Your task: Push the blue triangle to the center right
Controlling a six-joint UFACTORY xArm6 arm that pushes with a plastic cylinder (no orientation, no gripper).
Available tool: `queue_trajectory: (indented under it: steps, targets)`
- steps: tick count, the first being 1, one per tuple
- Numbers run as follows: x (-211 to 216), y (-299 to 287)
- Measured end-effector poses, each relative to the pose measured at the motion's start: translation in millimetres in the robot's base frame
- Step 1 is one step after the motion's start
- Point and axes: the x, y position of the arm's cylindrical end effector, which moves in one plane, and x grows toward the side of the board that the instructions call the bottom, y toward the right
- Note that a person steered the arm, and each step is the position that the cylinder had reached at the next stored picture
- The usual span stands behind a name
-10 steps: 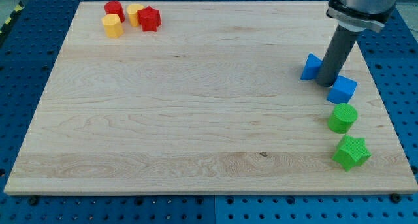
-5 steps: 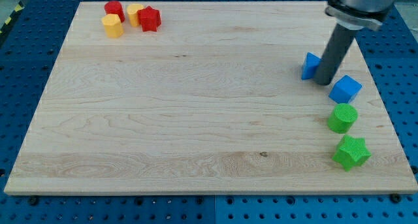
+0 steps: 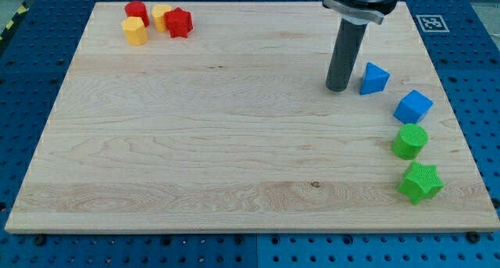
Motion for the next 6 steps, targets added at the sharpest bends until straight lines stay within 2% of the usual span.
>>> queue_trajectory:
  steps: [4, 5, 6]
  targets:
    - [-1, 53]
    - [-1, 42]
    - [-1, -45]
